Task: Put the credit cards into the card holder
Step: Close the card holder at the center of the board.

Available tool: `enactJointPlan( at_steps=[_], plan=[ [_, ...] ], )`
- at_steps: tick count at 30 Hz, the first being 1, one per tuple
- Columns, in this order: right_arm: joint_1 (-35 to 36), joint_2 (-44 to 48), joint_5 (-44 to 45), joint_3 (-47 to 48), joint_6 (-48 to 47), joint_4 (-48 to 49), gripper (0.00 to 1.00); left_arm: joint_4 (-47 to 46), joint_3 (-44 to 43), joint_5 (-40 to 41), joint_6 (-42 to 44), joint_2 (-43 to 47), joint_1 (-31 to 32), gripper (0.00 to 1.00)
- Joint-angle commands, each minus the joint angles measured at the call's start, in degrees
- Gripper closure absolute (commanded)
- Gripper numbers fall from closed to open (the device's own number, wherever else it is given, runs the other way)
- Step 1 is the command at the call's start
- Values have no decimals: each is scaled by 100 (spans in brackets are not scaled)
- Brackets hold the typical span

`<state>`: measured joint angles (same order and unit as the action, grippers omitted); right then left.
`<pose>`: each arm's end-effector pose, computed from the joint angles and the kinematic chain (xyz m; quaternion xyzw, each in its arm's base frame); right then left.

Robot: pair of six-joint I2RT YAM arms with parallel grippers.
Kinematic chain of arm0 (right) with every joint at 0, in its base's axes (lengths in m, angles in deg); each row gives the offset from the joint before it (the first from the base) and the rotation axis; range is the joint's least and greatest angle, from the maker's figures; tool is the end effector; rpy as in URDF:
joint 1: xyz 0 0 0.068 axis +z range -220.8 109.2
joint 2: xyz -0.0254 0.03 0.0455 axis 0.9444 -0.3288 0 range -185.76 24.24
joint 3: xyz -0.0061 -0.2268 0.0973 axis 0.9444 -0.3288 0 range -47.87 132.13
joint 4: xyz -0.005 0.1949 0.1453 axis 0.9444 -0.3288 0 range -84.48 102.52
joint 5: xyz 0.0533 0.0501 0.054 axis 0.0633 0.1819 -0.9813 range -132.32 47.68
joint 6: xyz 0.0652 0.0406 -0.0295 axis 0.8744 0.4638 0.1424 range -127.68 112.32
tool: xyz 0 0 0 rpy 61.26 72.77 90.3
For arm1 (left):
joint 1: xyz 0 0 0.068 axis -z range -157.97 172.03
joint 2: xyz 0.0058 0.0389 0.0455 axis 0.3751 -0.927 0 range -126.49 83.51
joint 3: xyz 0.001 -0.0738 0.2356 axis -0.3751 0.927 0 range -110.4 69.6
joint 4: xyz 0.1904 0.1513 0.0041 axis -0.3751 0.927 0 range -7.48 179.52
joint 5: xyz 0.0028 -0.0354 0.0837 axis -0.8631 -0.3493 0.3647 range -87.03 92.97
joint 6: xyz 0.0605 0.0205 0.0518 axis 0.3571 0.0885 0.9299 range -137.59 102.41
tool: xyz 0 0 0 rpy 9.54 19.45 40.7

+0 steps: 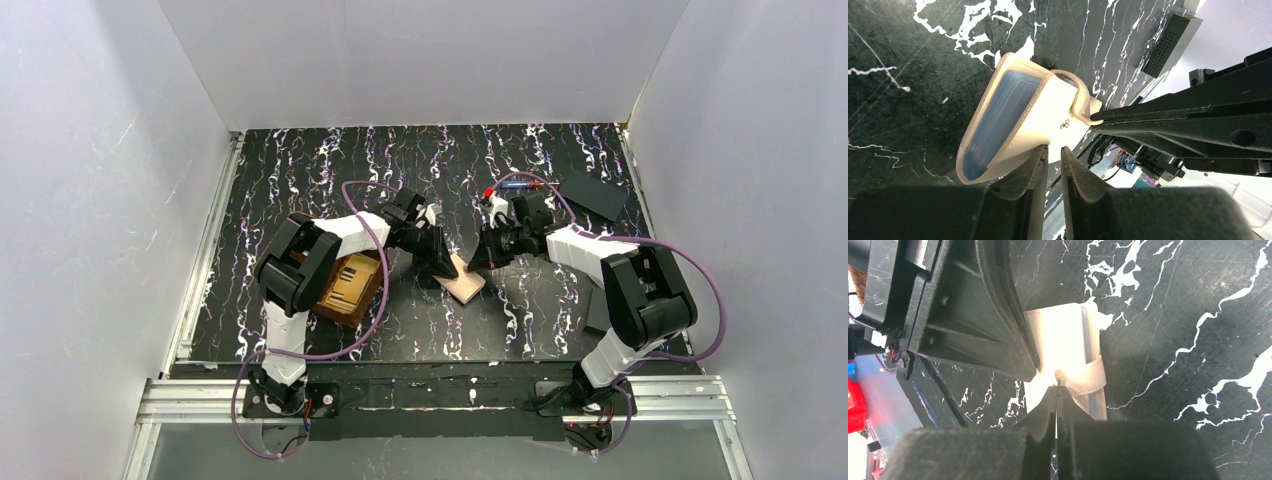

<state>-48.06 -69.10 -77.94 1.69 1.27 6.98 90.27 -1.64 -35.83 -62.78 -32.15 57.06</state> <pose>0.2829 0.1638 0.1373 -0.2127 0.8735 0.3663 0.2400 0.3062 -0.2693 0.1098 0.0283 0.8983 -0.4373 0.0314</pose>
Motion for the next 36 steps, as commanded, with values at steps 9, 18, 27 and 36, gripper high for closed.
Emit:
enactJointPlan(
  at_steps=[9, 18, 27, 36],
  plan=[
    [257, -141, -269, 142, -254, -71, 99, 315, 73, 440, 160, -333, 79, 85],
    [586, -309, 164, 270, -393, -305, 99, 298, 70, 427, 134, -335, 83, 86],
    [780, -121, 551, 190, -614, -732, 99, 293, 117, 446, 180, -367, 81, 87],
    [661, -91, 558, 389, -758, -981, 99, 297, 139, 419, 203, -375, 83, 87]
  ],
)
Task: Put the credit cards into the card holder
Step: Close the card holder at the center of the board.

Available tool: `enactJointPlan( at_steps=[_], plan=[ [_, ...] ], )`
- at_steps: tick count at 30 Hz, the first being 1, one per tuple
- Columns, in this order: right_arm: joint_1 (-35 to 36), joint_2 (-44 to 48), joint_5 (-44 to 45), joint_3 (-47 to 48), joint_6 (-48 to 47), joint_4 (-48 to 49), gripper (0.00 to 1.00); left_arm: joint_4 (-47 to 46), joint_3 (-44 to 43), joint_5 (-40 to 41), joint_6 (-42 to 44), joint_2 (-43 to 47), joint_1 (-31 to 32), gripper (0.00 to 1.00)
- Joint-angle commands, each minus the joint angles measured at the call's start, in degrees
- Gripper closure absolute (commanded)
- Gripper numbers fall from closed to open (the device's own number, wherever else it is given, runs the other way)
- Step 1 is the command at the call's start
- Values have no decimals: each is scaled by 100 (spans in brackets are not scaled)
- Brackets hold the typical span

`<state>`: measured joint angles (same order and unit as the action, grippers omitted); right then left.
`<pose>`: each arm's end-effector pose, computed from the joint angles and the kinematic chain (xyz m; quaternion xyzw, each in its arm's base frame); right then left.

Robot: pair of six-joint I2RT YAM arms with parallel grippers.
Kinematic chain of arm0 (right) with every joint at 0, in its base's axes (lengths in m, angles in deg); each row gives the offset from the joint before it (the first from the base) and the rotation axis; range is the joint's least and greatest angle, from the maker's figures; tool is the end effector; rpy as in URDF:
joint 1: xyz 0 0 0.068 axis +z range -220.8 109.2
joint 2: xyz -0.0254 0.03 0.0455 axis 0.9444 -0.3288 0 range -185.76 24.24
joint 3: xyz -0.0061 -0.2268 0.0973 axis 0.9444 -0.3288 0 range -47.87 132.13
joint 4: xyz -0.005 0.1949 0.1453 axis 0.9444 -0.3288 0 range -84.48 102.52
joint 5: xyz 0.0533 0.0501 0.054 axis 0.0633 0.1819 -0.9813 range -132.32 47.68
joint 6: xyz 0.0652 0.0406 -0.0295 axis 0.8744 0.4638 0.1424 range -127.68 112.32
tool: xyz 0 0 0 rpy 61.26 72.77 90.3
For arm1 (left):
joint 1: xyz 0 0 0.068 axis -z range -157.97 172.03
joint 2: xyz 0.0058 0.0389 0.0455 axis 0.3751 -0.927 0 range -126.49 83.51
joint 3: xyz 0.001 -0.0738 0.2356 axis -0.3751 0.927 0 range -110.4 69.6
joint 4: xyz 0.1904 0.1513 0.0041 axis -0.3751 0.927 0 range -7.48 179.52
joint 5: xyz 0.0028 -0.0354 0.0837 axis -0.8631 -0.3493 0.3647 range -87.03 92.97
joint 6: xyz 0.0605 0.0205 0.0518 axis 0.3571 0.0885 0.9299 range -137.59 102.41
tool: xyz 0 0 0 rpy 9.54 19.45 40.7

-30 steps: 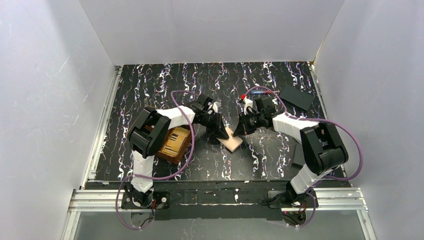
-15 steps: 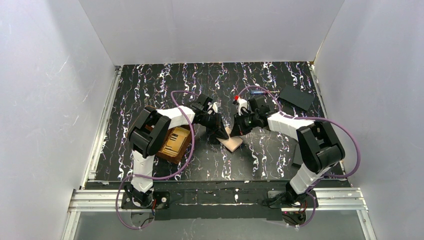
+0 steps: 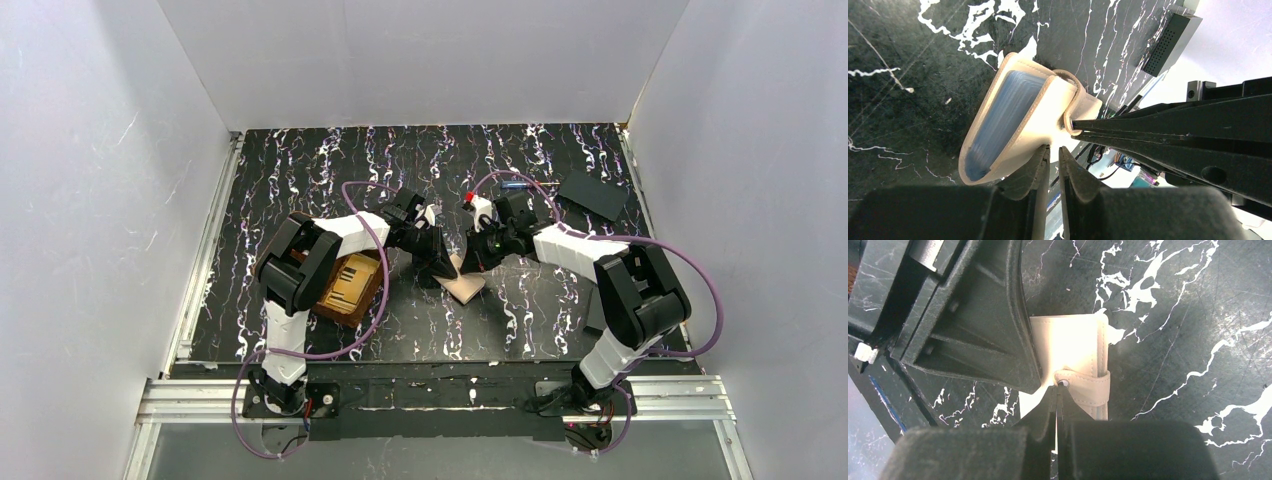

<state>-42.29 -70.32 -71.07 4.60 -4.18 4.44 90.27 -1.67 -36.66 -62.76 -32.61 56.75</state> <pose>0.2770 0.1897 0.1382 -0.2797 0.8709 0.3154 0.2528 0.3069 -0.2681 0.1073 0.0271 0.8973 -0.4398 0.0251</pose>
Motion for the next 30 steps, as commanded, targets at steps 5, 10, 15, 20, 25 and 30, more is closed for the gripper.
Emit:
enactJointPlan(
  at_steps=[5, 10, 15, 20, 25, 30],
  plan=[
    [-50, 188, -200, -68, -123, -628, 99, 289, 134, 503, 202, -348, 114, 88],
    [-127, 281, -339, -155, -146, -677, 99, 280, 116, 488, 203, -382, 114, 88],
    [-51, 69, -503, -132, -187, -639, 99, 263, 87, 471, 176, -416, 113, 88],
    [-8, -23, -565, -124, -139, -536, 99, 236, 98, 466, 158, -405, 114, 88],
    [145, -171, -352, 23, -215, -748, 99, 228, 108, 459, 154, -420, 114, 88],
    [256, -376, 74, 204, -185, -1124, 99, 210, 119, 449, 151, -428, 114, 88]
  ],
)
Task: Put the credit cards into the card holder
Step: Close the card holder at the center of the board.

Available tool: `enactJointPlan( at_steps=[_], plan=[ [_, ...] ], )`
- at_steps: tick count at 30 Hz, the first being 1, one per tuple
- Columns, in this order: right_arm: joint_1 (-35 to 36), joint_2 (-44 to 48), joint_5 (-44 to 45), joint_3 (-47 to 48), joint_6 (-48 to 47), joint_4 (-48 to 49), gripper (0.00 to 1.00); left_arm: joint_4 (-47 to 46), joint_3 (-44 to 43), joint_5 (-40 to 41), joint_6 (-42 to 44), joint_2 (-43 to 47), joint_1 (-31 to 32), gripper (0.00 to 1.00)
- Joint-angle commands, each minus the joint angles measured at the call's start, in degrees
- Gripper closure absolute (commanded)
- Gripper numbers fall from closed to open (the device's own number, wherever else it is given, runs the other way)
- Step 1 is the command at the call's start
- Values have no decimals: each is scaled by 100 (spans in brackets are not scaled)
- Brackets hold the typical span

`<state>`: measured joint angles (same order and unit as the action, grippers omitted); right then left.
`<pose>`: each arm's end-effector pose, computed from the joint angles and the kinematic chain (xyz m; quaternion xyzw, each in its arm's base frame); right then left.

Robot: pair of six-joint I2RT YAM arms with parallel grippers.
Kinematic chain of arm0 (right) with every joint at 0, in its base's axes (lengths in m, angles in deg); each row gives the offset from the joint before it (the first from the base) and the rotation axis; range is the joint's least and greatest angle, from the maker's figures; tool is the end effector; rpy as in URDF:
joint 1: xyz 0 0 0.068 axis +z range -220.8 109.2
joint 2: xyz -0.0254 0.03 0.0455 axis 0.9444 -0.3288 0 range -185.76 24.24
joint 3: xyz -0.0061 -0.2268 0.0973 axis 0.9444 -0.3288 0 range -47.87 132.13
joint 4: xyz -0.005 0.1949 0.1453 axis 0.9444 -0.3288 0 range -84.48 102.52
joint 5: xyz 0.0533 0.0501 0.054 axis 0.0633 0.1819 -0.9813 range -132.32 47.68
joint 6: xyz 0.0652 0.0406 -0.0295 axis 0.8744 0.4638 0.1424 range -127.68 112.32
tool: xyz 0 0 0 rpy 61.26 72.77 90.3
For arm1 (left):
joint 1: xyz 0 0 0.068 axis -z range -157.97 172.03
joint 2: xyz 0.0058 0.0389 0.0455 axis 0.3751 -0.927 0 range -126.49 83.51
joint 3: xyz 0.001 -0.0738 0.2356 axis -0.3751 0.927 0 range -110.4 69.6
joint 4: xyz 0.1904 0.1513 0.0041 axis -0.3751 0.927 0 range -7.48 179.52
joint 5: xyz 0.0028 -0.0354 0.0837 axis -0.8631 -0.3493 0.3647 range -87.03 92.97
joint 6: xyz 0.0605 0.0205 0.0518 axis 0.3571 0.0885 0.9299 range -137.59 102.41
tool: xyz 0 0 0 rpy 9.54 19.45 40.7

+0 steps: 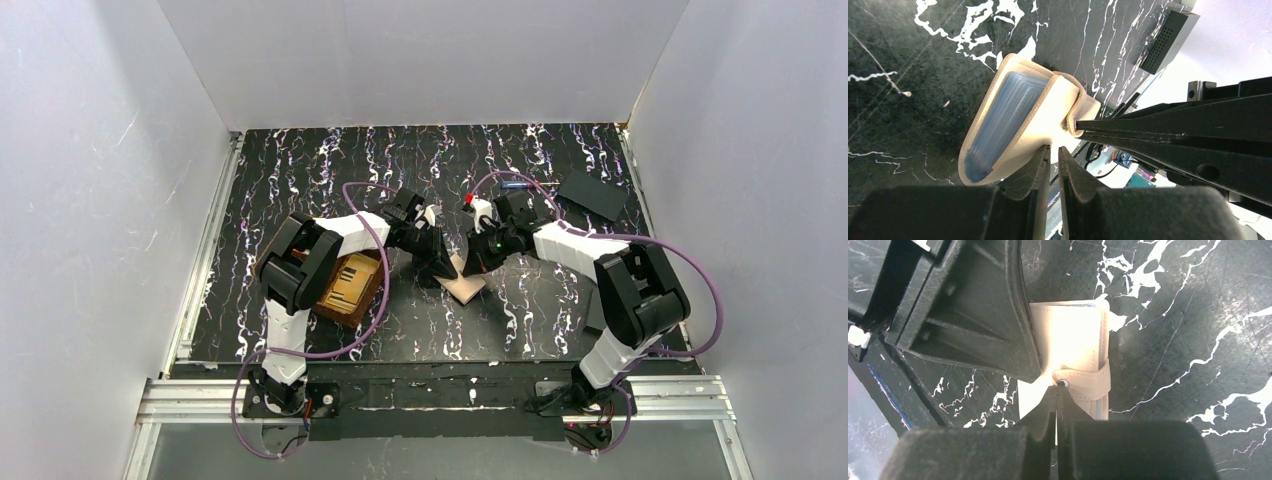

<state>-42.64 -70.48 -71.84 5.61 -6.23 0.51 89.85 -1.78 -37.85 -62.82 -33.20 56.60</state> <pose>0.2743 0.1869 0.1371 -0.2901 0.8743 0.3117 0.2329 0.3074 -0.2686 0.1052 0.0287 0.8944 -0.4459 0.0182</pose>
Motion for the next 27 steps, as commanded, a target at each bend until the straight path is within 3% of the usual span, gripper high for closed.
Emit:
enactJointPlan(
  at_steps=[1, 13, 27],
  plan=[
    [302, -428, 232, 157, 36, -846, 99, 251, 134, 571, 155, -366, 129, 88],
    [518, -1468, 1355, 990, 335, -2313, 99, 178, 190, 564, 143, -356, 129, 89],
    [1119, -3067, 2369, 1605, 792, -2695, 99, -103, 356, 488, 54, -281, 129, 89]
  ],
)
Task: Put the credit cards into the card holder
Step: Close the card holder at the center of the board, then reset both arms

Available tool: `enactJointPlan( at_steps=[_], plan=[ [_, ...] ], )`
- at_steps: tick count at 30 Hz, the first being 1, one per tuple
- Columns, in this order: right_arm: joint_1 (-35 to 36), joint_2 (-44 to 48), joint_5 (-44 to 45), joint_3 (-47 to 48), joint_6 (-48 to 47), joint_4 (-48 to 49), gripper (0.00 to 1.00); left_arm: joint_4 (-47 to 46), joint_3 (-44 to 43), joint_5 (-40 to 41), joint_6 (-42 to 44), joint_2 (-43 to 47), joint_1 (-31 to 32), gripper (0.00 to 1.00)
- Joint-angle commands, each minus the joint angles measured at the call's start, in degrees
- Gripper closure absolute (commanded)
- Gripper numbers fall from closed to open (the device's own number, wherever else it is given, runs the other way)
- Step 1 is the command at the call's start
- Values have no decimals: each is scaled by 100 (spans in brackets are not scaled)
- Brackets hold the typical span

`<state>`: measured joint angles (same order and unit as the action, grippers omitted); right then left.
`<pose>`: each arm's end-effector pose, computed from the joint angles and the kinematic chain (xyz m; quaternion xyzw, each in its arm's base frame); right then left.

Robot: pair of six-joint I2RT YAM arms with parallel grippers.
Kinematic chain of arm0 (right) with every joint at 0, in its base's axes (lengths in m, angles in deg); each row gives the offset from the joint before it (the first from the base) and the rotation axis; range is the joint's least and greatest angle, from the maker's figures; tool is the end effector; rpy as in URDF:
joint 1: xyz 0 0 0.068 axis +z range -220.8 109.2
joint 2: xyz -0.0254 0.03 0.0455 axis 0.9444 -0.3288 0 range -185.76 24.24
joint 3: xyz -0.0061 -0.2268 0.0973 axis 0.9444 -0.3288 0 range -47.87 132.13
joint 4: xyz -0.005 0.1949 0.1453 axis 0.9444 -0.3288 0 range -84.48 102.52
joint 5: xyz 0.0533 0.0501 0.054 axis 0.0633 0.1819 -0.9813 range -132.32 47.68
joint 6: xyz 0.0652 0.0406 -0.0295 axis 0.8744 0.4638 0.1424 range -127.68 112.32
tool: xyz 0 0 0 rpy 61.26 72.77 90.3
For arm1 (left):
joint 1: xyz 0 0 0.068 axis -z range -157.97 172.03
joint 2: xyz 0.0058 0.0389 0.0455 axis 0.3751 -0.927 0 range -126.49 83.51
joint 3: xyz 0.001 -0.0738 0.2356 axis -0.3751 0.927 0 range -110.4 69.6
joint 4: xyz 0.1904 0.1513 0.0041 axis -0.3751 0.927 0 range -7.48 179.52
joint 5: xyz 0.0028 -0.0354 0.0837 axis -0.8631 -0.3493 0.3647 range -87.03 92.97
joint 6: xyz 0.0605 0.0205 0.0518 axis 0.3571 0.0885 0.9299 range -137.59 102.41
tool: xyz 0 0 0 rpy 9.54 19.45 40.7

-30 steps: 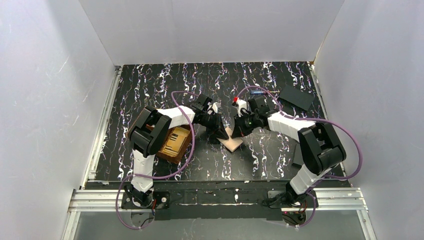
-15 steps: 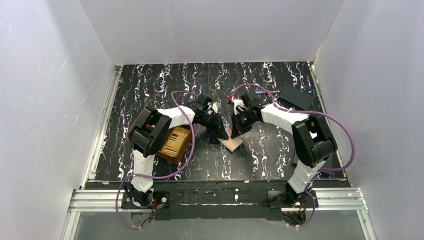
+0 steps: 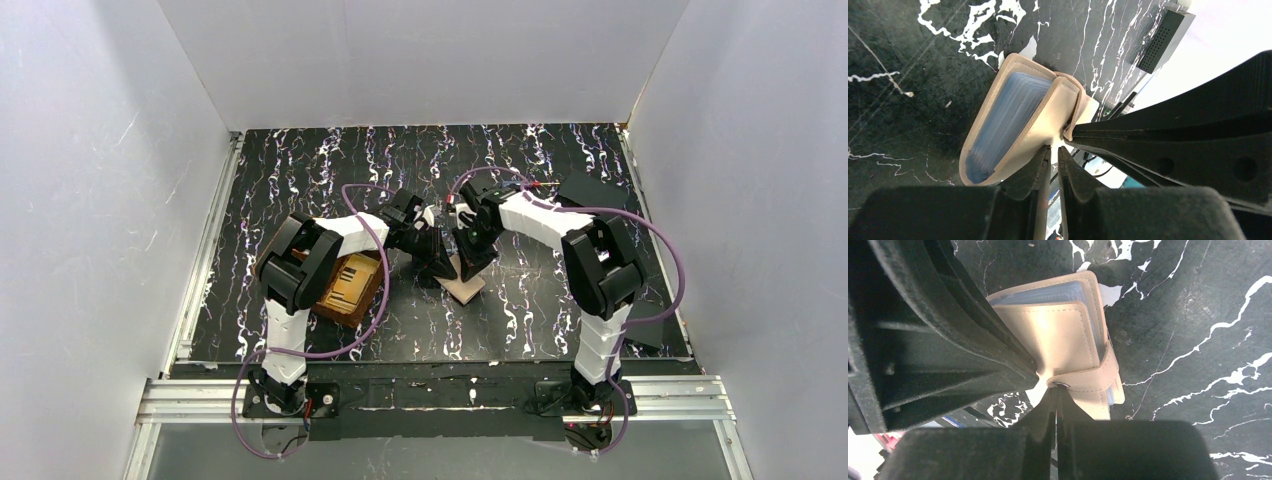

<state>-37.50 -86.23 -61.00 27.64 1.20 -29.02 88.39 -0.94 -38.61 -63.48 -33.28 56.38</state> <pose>0.2842 0.2141 0.1177 -0.2259 0.9537 0.1921 0.0502 0.3072 -0.2674 0.1031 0.0257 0.8914 -0.4523 0.0157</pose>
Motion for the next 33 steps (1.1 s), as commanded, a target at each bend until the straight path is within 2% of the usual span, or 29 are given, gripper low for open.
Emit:
enactJointPlan(
  at_steps=[1, 6, 10, 15, 17, 20, 24, 26, 30, 31, 32, 33],
  plan=[
    [669, -1578, 1312, -598, 78, 279, 99, 36, 276, 559, 116, -256, 157, 89],
    [686, -1011, 659, -501, 291, 809, 99, 288, 179, 555, 281, -25, 149, 86],
    [435, -444, -8, 190, 277, 706, 80, 788, -111, 551, 480, 390, 82, 81],
    [-66, 814, -140, 667, 138, 231, 56, 1541, -326, 753, 828, 1475, -118, 65],
    [-279, 1306, -41, 744, -12, -27, 49, 1914, -355, 908, 1002, 1964, -174, 61],
    [-577, 2088, 205, 803, -206, -376, 45, 2488, -356, 1150, 1216, 2893, -274, 56],
    [-766, 3166, 586, 926, -324, -592, 33, 2878, -374, 1580, 1327, 4182, -416, 49],
    [-764, 3677, 703, 1048, -268, -545, 4, 2919, -540, 1740, 1412, 4767, -440, 45],
    [-767, 4750, 1086, 1183, 16, -72, 2, 2811, -1086, 2189, 1590, 5611, -463, 38],
    [-765, 5050, 1387, 1271, 117, 65, 2, 2706, -1258, 2325, 1641, 5843, -464, 35],
    [-764, 5525, 2279, 1409, 324, 274, 2, 2417, -1426, 2539, 1756, 6248, -464, 30],
    [-764, 5832, 2792, 1552, 423, 413, 2, 2033, -1526, 2580, 1938, 6541, -464, 28]
  ],
)
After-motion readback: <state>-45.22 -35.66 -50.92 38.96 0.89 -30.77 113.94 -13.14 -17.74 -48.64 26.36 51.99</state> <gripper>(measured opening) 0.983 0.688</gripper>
